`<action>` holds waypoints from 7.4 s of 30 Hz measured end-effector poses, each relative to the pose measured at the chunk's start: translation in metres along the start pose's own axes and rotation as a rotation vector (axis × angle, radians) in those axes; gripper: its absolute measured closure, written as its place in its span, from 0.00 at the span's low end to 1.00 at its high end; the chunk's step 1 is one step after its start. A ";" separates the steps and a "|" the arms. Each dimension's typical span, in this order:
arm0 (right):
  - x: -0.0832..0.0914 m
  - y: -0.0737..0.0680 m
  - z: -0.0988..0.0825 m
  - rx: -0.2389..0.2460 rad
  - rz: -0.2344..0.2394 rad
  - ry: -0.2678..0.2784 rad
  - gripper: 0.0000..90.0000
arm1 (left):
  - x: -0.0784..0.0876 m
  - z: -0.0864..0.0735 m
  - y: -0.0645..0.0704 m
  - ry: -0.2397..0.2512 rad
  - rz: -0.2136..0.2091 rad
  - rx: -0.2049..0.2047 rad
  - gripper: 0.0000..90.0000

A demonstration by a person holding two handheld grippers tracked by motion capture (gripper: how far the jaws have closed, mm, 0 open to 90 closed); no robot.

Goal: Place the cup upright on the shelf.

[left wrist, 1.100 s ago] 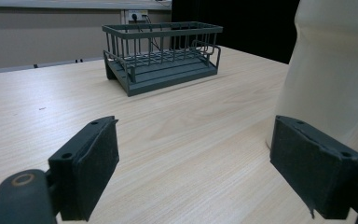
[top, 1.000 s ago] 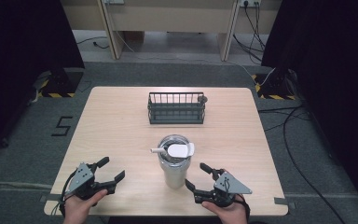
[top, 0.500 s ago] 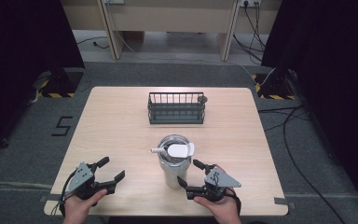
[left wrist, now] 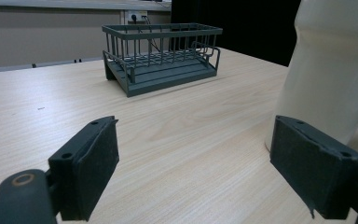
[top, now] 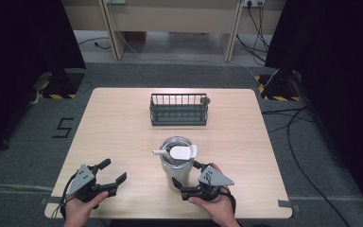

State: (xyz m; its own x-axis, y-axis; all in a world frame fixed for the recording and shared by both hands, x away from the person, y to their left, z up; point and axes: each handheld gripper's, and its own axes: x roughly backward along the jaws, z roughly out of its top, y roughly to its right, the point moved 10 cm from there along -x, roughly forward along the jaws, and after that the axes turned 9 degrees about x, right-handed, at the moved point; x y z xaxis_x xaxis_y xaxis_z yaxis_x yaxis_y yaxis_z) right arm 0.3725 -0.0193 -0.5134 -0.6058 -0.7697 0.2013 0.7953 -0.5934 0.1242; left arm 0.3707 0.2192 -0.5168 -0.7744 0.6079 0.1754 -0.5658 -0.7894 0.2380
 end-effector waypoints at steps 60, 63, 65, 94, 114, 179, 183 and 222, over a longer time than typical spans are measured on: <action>-0.036 0.027 0.030 -0.019 -0.026 -0.031 0.12 | -0.001 -0.001 -0.002 0.001 -0.004 0.014 0.16; -0.038 0.034 0.037 -0.017 -0.036 -0.027 0.12 | 0.000 0.000 -0.002 0.003 -0.005 0.016 0.16; -0.039 0.037 0.040 -0.018 -0.043 -0.025 0.12 | 0.000 0.000 -0.002 0.004 -0.005 0.018 0.16; -0.069 0.105 0.092 -0.012 -0.156 0.003 0.12 | -0.001 0.000 -0.004 0.009 -0.005 0.038 0.17; -0.083 0.144 0.112 -0.021 -0.230 0.005 0.12 | -0.003 -0.001 -0.002 0.009 -0.013 0.050 0.17; -0.152 0.236 0.136 -0.067 -0.381 -0.063 0.12 | -0.004 -0.001 -0.005 0.016 -0.012 0.078 0.16; -0.158 0.237 0.133 -0.065 -0.381 -0.072 0.12 | -0.004 -0.001 -0.005 0.015 -0.012 0.080 0.16; -0.188 0.234 0.091 -0.095 -0.372 -0.143 0.12 | -0.005 -0.002 -0.004 0.007 -0.018 0.073 0.17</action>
State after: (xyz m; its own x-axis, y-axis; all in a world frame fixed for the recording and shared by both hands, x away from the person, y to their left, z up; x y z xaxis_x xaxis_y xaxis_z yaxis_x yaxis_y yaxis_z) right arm 0.6746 0.0077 -0.4337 -0.8372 -0.4618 0.2930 0.5124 -0.8496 0.1251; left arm 0.3768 0.2192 -0.5209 -0.7662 0.6214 0.1638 -0.5580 -0.7697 0.3101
